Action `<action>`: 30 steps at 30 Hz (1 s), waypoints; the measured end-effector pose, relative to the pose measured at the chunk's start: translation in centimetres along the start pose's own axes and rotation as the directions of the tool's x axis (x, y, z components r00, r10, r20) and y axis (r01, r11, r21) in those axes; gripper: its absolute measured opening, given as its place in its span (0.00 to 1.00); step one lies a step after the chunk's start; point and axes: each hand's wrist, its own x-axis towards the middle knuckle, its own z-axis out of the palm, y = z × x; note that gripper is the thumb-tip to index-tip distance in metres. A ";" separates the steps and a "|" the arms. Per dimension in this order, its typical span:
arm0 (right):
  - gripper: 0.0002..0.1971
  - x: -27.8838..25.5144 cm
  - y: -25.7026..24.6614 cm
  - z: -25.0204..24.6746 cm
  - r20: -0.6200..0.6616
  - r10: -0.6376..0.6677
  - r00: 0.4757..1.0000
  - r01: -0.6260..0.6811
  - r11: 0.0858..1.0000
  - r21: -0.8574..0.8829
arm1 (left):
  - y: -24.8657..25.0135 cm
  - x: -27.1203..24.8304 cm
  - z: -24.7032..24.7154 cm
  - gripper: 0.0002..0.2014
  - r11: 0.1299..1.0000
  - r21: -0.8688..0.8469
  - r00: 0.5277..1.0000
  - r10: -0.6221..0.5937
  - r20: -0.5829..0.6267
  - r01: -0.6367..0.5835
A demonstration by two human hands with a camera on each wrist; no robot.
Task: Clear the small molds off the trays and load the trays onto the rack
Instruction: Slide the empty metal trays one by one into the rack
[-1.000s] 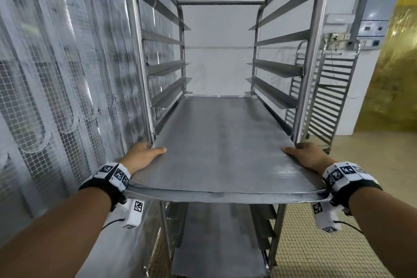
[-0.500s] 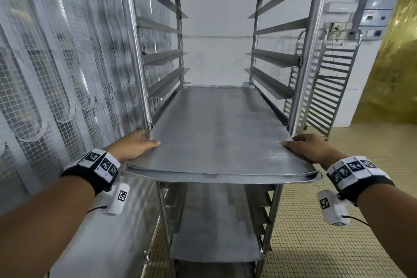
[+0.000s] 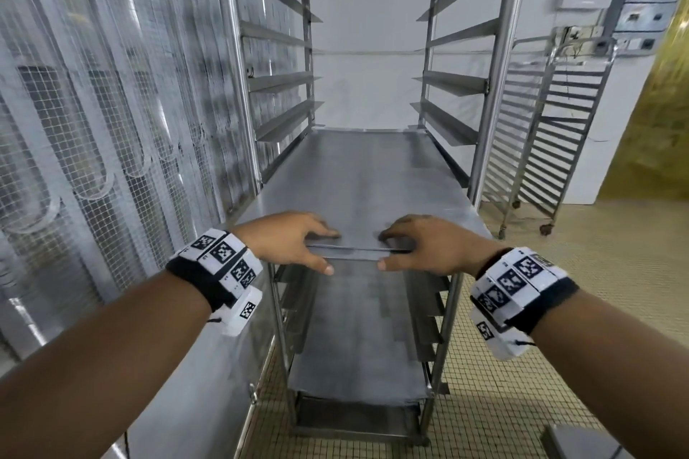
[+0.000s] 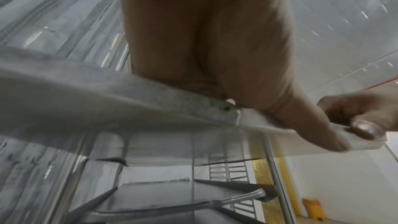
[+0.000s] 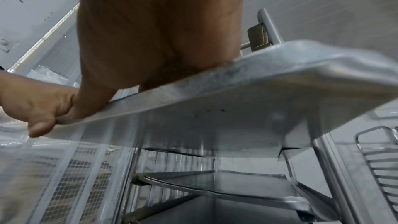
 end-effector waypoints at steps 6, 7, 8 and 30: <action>0.29 1.0 1.6 1.1 -0.137 0.080 0.987 -0.075 0.996 0.037 | -0.8 0.9 1.6 0.32 1.000 -0.016 0.971 0.006 -0.239 -0.011; 0.28 1.6 2.0 1.4 -0.181 0.100 0.978 -0.101 0.995 0.006 | -0.9 1.5 2.2 0.33 1.000 0.017 0.951 -0.003 -0.310 0.009; 0.27 2.2 2.4 1.9 -0.231 0.118 0.966 -0.129 0.991 -0.034 | -1.0 2.2 2.9 0.36 0.998 0.050 0.927 -0.017 -0.375 0.039; 0.24 16.9 10.3 7.1 -0.617 0.262 0.742 -0.354 0.935 -0.028 | -8.4 18.5 5.6 0.29 0.978 0.077 0.701 -0.082 -0.709 0.192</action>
